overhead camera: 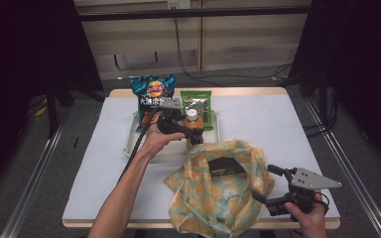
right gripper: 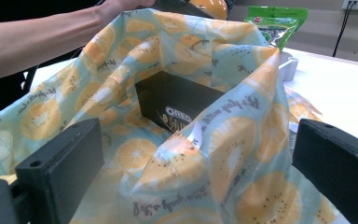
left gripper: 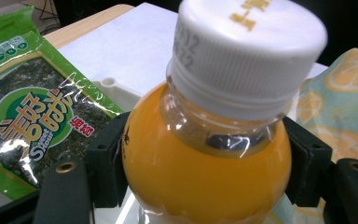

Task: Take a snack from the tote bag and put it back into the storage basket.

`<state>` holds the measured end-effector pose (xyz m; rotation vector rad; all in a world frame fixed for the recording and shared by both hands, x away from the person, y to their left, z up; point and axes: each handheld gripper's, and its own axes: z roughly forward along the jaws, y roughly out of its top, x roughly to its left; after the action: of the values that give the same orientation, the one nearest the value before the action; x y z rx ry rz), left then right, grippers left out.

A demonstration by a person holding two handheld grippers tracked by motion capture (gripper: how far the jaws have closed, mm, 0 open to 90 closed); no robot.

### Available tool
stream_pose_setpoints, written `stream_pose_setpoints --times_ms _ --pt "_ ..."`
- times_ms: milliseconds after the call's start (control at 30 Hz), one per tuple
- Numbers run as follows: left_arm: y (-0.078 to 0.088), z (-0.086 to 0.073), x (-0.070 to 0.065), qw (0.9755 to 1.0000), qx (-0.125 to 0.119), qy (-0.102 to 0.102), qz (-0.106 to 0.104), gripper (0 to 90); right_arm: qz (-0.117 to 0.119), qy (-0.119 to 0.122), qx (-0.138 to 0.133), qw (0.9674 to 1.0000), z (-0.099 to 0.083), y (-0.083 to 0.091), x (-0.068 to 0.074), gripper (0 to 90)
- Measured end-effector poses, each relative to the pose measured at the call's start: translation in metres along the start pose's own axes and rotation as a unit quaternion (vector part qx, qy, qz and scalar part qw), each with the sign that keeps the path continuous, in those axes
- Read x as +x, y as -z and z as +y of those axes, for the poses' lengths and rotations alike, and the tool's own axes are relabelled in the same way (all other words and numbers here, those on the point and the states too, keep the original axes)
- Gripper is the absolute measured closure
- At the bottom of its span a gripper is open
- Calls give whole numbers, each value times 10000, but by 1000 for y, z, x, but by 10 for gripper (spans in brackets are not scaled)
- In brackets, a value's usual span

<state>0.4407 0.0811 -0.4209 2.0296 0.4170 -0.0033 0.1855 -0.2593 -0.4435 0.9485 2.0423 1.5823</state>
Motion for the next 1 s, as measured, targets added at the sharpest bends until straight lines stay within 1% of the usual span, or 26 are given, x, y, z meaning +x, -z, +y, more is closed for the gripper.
stream_pose_setpoints --times_ms 33,100,133,167,200,233,267,300,333,433,467,533,567,633,700,767,800,867,900,933,1000 --pt "-1 -1 -2 10000 -20 11 64 296 1 4 0 10000 0 0 0 8" --pt "-2 -1 -4 10000 -33 36 83 294 4 12 3 10000 0 0 0 8" --pt "-3 0 -5 9999 -30 16 98 293 6 29 9 10000 0 0 0 8" --pt "-4 0 -6 9999 -4 30 164 284 11 29 8 10000 0 0 0 8" --pt "-4 0 -6 9999 -4 30 164 262 11 29 8 10000 0 0 0 8" --pt "-6 1 -9 9997 19 -5 234 262 17 25 7 10000 0 0 0 8" --pt "-6 1 -10 9997 -24 0 262 237 11 2 10 10000 0 1 0 8" --pt "-6 1 -12 9994 -140 19 323 230 9 3 12 10000 0 1 0 8" --pt "-6 1 -14 9989 -154 15 445 229 8 2 12 10000 0 1 0 8" --pt "-6 -1 -14 9978 -186 144 620 210 24 8 12 10000 0 1 0 8" --pt "-6 -3 -14 9974 -234 210 641 206 30 22 5 10000 0 0 0 8" --pt "-6 -5 -14 9969 -252 324 668 190 31 25 6 10000 0 0 0 8" --pt "-7 -5 -15 9967 -266 348 688 188 25 27 8 10000 0 0 0 8" --pt "-8 -6 -17 9959 -270 352 790 188 21 31 15 10000 0 0 0 8" --pt "-10 -7 -20 9955 -245 366 841 188 28 34 21 10000 0 0 0 8" --pt "-13 -8 -22 9947 -166 301 972 193 21 32 15 10000 0 0 0 8" --pt "-14 -9 -23 9946 -164 322 974 194 21 31 16 10000 0 0 0 8" --pt "-15 -9 -23 9942 -160 321 1011 245 17 33 18 10000 0 0 0 8" --pt "-15 -10 -23 9949 -230 303 937 290 14 33 14 10000 0 0 0 8" --pt "-16 -10 -24 9947 -212 277 969 295 6 22 14 10000 0 0 0 8" --pt "-15 -8 -23 9955 -146 248 899 298 -6 2 11 10000 0 1 0 8"
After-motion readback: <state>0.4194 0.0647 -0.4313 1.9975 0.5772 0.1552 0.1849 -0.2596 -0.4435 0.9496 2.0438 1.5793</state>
